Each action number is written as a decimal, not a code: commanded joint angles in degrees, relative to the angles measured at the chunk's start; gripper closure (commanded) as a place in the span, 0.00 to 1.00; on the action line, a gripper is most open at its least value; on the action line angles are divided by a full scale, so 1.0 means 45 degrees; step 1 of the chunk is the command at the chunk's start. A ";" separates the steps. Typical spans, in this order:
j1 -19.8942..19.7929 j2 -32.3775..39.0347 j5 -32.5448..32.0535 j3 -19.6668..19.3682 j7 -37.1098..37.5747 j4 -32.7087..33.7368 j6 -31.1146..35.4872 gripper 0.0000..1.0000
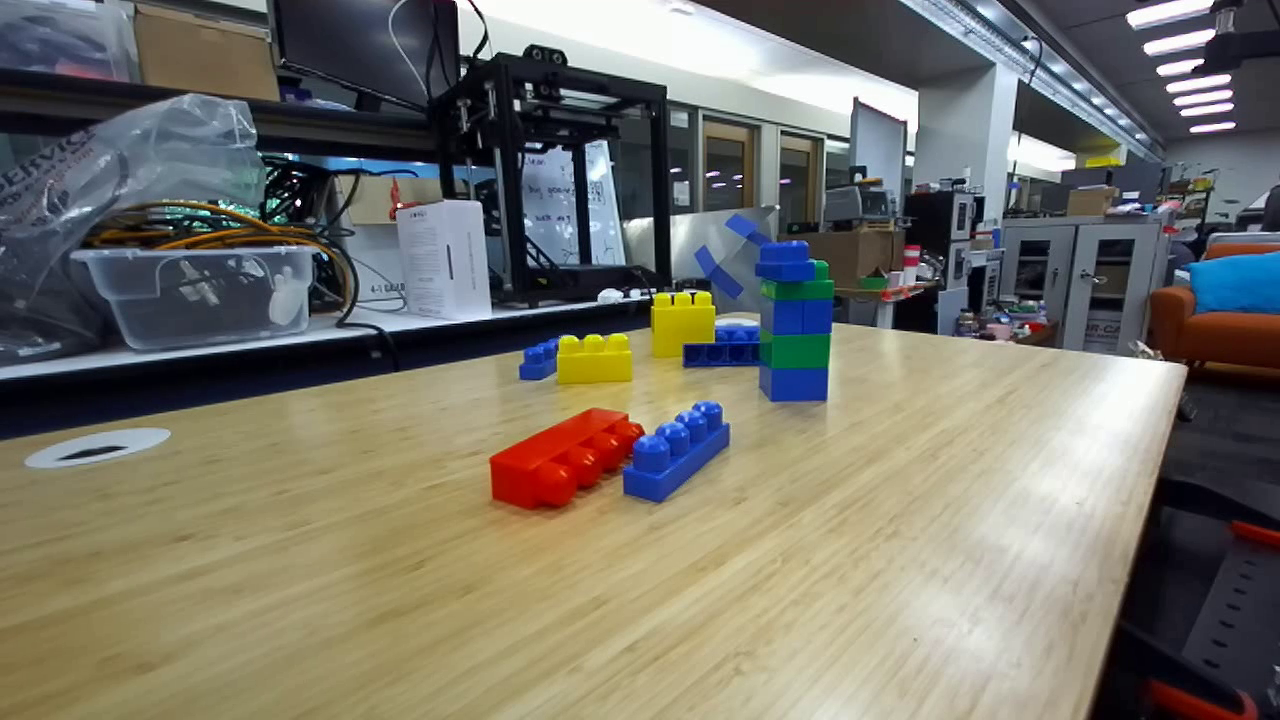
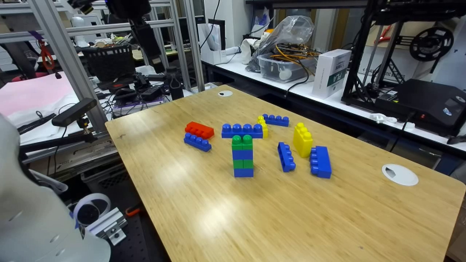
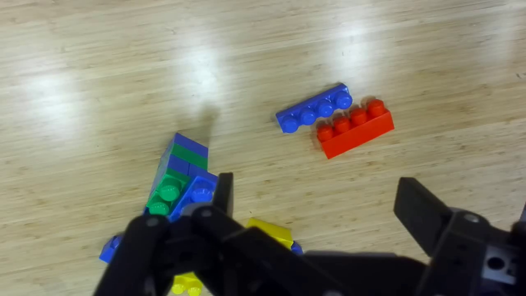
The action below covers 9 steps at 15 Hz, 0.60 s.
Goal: Pick the yellow block and put it on the green block
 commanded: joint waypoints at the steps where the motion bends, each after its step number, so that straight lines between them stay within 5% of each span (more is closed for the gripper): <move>1: -0.0116 0.1792 -0.0014 0.0080 -0.0504 0.1290 0.0223 0.00; 2: -0.0115 -0.0003 0.0068 0.0074 -0.0071 0.0041 -0.0058 0.00; 9: -0.0089 0.0887 0.0046 -0.0009 -0.0338 0.0762 0.0008 0.00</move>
